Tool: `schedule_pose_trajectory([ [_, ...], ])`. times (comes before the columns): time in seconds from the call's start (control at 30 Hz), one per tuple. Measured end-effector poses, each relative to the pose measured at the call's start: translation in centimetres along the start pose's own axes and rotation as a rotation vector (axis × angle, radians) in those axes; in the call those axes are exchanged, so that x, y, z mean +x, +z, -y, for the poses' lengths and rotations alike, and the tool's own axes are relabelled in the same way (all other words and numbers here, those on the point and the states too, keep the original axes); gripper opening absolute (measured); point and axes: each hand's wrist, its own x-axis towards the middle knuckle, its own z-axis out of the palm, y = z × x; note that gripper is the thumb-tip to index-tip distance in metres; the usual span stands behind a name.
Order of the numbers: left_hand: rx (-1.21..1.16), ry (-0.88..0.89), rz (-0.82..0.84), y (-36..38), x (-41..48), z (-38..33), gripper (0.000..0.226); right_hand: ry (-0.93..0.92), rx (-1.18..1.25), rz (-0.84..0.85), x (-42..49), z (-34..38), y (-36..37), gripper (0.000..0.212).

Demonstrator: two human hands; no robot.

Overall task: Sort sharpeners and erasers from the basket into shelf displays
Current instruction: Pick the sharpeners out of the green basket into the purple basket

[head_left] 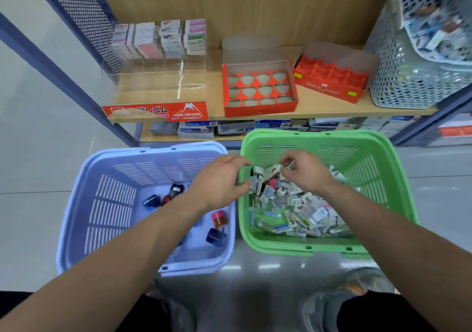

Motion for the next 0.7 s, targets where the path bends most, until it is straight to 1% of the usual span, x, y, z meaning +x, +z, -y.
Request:
schedule_pose_trajectory([
  [0.07, 0.048, 0.014, -0.058, 1.2, 2.6, -0.6, 0.058, 0.053, -0.065, 0.119, 1.5, -3.3, 2.0, 0.03],
  [0.17, 0.172, 0.0, -0.155, 3.1, 5.4, 0.0, 0.066, 0.012, -0.117, 0.195, 3.6, -5.4, 6.0, 0.029],
  [0.2, 0.2, 0.006, -0.176, 3.7, 5.9, 0.4, 0.067, -0.021, -0.169, 0.202, 4.2, -5.8, 7.3, 0.029],
  [0.27, 0.187, 0.025, -0.195, 4.8, 6.6, 1.3, 0.067, -0.08, -0.344, 0.185, 5.1, -6.5, 9.2, 0.036],
  [0.33, 0.15, 0.041, -0.206, 5.4, 6.9, 1.9, 0.067, -0.121, -0.492, 0.164, 5.1, -7.3, 10.4, 0.049],
  [0.37, 0.135, 0.05, -0.214, 5.5, 6.9, 2.1, 0.067, -0.141, -0.524, 0.169, 4.9, -7.8, 10.8, 0.056],
  [0.43, 0.098, 0.062, -0.233, 5.6, 7.0, 2.4, 0.065, -0.17, -0.544, 0.216, 4.6, -8.4, 11.2, 0.068],
  [0.47, 0.082, 0.065, -0.242, 5.7, 7.1, 2.4, 0.064, -0.168, -0.54, 0.236, 4.6, -8.5, 11.3, 0.07],
  [0.57, 0.056, 0.075, -0.273, 5.7, 7.1, 2.2, 0.06, -0.155, -0.561, 0.263, 4.8, -7.8, 11.5, 0.07],
  [0.7, 0.036, 0.076, -0.29, 5.6, 7.1, 2.2, 0.055, -0.177, -0.554, 0.362, 4.1, -8.0, 11.8, 0.068],
])
